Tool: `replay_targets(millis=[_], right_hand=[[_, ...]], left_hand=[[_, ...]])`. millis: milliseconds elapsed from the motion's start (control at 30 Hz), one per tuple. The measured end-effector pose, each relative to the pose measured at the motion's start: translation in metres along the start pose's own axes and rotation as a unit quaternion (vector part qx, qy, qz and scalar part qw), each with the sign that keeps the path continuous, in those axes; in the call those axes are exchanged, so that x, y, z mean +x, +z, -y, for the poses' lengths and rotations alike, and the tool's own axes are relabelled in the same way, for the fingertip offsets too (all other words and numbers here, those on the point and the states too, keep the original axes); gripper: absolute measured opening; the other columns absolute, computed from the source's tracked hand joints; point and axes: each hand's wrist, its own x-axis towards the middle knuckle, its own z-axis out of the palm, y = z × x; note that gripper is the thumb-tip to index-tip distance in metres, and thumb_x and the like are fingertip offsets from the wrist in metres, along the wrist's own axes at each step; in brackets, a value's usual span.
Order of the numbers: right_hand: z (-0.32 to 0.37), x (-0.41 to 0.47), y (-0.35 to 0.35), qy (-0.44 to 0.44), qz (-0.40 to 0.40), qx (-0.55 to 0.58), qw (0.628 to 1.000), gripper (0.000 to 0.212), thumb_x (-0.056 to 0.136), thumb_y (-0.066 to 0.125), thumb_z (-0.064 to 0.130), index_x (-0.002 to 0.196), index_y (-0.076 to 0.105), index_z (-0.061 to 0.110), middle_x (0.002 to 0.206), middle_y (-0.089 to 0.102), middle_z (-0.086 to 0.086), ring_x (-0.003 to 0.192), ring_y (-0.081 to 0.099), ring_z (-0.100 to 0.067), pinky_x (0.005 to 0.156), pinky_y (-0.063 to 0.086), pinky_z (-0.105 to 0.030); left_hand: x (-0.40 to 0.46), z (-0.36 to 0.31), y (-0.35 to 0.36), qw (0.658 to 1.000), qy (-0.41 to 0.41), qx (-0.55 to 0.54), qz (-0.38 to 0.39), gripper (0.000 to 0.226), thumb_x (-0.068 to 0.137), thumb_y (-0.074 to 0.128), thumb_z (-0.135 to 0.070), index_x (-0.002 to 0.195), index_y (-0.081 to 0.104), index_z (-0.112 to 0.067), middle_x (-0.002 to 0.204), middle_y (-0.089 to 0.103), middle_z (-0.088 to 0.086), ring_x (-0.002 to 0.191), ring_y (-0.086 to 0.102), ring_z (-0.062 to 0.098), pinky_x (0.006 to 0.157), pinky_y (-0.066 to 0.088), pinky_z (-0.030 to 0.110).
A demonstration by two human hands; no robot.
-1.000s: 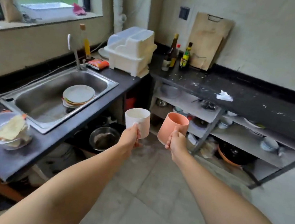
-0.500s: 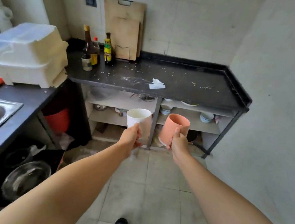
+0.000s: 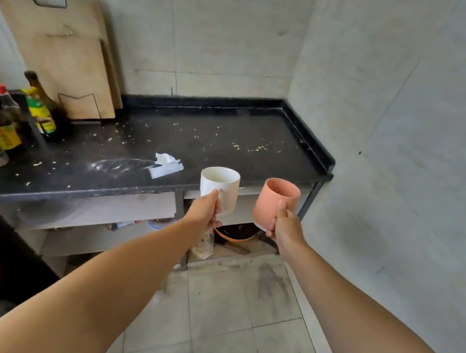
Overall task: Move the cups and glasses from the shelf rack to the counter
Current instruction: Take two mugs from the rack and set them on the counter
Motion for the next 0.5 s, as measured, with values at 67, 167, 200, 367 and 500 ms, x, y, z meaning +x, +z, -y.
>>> replay_targets(millis=[67,167,200,367,500], right_hand=[[0.010,0.032,-0.007,0.011,-0.004,0.002,1.000,0.043,0.100,0.023,0.047,0.093,0.045,0.011,0.066,0.041,-0.005,0.051,0.039,-0.015,0.051,0.035,-0.027],[0.028,0.097,-0.019,0.007,-0.003,-0.006,1.000,0.047,0.099,0.024,0.051,0.110,0.049,0.013,0.069,0.042,-0.004,0.055,0.041,-0.015,0.057,0.039,-0.029],[0.034,0.118,-0.023,0.007,-0.003,-0.011,1.000,0.048,0.099,0.024,0.052,0.112,0.049,0.013,0.070,0.043,-0.004,0.056,0.042,-0.015,0.059,0.039,-0.030],[0.076,0.214,-0.041,-0.011,0.019,-0.044,0.999,0.038,0.099,0.024,0.051,0.096,0.045,0.018,0.070,0.045,-0.005,0.055,0.044,-0.016,0.056,0.040,-0.028],[0.092,0.274,-0.042,0.005,0.032,-0.046,0.998,0.034,0.099,0.025,0.051,0.105,0.037,0.020,0.074,0.046,-0.002,0.059,0.046,-0.015,0.053,0.041,-0.025]], left_hand=[[0.027,-0.011,0.021,1.000,-0.009,0.005,0.002,0.042,0.099,0.038,-0.034,0.061,0.043,-0.016,0.063,0.039,0.000,0.051,0.033,0.015,0.050,0.040,0.023],[0.077,-0.029,0.057,1.000,-0.006,-0.001,0.015,0.040,0.098,0.038,-0.035,0.062,0.043,-0.018,0.064,0.040,-0.001,0.053,0.033,0.015,0.052,0.039,0.024],[0.093,-0.035,0.068,1.000,-0.003,-0.002,0.015,0.040,0.098,0.038,-0.035,0.062,0.043,-0.018,0.064,0.040,-0.001,0.054,0.033,0.015,0.053,0.039,0.024],[0.161,-0.075,0.117,1.000,-0.010,-0.010,-0.009,0.040,0.098,0.038,-0.033,0.062,0.042,-0.017,0.064,0.040,-0.001,0.054,0.036,0.015,0.058,0.047,0.025],[0.213,-0.095,0.139,0.999,-0.031,-0.011,-0.036,0.043,0.099,0.038,-0.034,0.061,0.043,-0.015,0.067,0.044,0.000,0.058,0.042,0.013,0.062,0.050,0.025]])
